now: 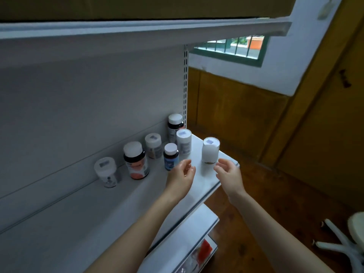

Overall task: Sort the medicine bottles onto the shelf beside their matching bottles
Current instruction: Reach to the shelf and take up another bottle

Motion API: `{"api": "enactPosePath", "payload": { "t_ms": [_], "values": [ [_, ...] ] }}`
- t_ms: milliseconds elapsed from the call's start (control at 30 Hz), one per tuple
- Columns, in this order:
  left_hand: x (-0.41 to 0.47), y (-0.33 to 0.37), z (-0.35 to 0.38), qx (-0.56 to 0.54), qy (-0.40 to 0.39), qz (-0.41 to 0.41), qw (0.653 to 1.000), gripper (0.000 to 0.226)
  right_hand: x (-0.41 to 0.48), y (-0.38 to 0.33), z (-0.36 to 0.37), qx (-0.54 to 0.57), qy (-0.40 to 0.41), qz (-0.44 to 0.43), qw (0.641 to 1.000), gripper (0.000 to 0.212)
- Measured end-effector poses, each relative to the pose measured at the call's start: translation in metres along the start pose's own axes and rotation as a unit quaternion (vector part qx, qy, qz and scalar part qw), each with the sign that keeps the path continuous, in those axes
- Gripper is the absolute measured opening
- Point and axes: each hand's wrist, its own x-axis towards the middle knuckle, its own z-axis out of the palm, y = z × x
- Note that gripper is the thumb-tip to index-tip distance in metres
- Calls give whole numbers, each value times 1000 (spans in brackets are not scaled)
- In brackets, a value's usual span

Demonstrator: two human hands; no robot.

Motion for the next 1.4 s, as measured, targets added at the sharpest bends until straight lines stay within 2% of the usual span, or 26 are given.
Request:
{"api": "enactPosePath", "payload": {
  "t_ms": [233, 400, 700, 833, 1000, 1200, 1400],
  "values": [
    [55, 6, 45, 22, -3, -50, 999, 46, 71, 9, -21, -19, -99, -11, 995, 45],
    [70, 6, 64, 1, -4, -50, 999, 45, 91, 12, -22, -34, -165, -32, 985, 42],
    [69, 11, 54, -80, 109, -35, 990, 34, 101, 0, -31, 1, -206, -61, 977, 23],
    [54, 18, 43, -152, 155, -45, 975, 27, 96, -14, -24, 64, -234, -49, 969, 10],
    [29, 19, 16, -217, 217, -61, 950, 11, 82, -30, 3, 112, -307, -33, 944, 8],
    [-20, 6, -32, -244, 297, -78, 920, 12, 41, -47, 54, 156, -402, -20, 902, 9],
    [-90, -6, -78, -276, 381, -104, 876, 18, -22, -59, 106, 138, -485, -20, 863, 8]
  ]
}}
